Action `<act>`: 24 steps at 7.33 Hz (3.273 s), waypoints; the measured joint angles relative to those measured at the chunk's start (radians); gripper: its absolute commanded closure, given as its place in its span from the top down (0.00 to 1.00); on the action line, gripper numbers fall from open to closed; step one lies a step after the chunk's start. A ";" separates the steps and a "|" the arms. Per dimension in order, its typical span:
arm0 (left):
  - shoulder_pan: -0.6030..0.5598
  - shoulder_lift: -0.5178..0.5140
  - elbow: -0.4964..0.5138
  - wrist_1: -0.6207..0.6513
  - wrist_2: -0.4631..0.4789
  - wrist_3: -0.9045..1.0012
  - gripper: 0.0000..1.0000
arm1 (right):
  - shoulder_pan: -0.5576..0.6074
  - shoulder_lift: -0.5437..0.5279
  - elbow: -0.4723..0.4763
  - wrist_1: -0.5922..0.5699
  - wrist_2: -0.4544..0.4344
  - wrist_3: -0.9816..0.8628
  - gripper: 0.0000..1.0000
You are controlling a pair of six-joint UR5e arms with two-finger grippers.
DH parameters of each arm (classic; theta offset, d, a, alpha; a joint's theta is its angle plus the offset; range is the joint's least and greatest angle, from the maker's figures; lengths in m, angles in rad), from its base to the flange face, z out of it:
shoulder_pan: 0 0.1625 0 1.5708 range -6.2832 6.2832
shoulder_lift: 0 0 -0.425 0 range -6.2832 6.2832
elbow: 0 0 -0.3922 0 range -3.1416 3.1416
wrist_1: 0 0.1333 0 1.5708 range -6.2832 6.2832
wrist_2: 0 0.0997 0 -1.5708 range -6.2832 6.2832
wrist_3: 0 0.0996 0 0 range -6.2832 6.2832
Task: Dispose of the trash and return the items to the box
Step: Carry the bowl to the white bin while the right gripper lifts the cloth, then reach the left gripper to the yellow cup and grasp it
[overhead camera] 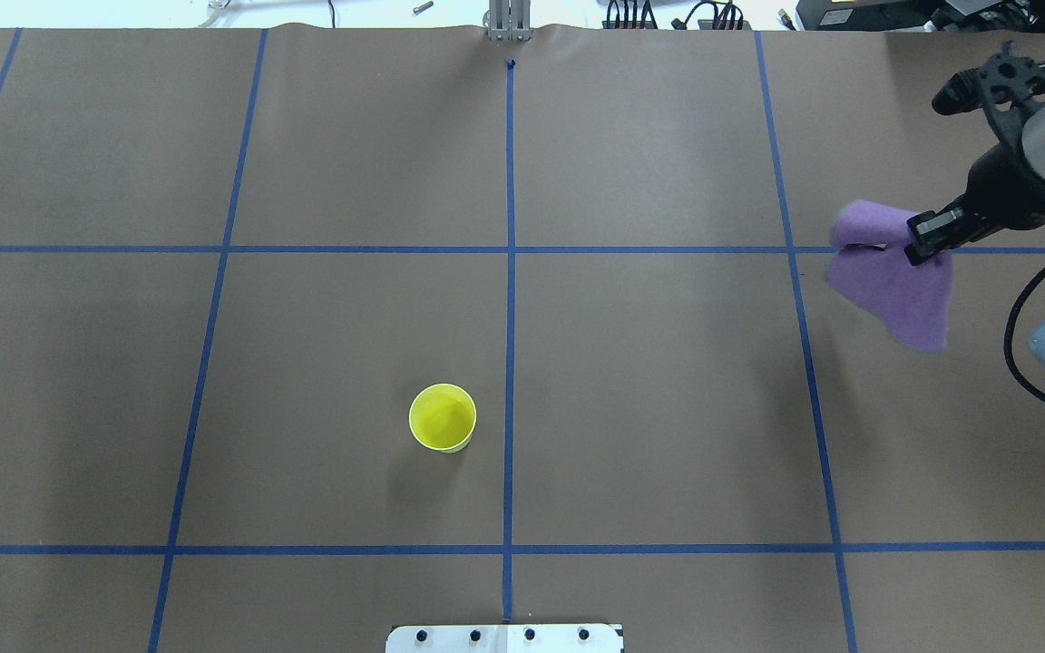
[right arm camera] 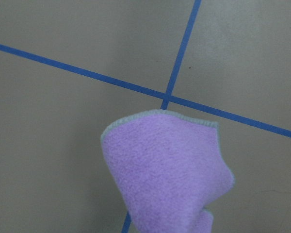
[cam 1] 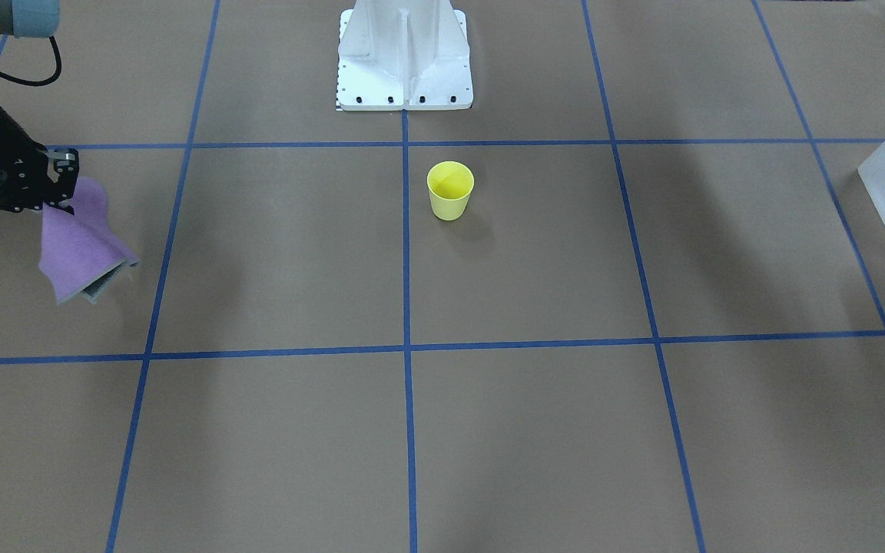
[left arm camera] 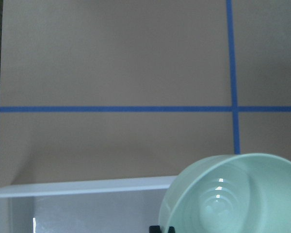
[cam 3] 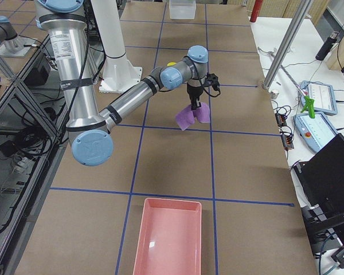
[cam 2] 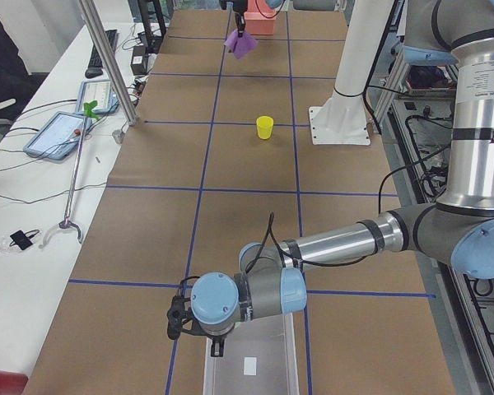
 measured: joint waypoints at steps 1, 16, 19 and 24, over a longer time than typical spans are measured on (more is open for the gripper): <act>0.000 0.047 0.012 -0.053 0.017 0.000 0.00 | 0.024 -0.002 0.005 -0.012 0.000 -0.002 0.00; 0.686 -0.273 -0.621 -0.030 0.049 -1.392 0.99 | 0.506 -0.201 -0.125 -0.017 0.054 -0.345 0.00; 1.036 -0.431 -0.621 -0.028 0.257 -1.624 0.99 | 0.581 -0.205 -0.208 -0.017 0.086 -0.405 0.00; 1.289 -0.509 -0.541 -0.035 0.433 -1.714 0.98 | 0.621 -0.218 -0.300 -0.014 0.074 -0.413 0.00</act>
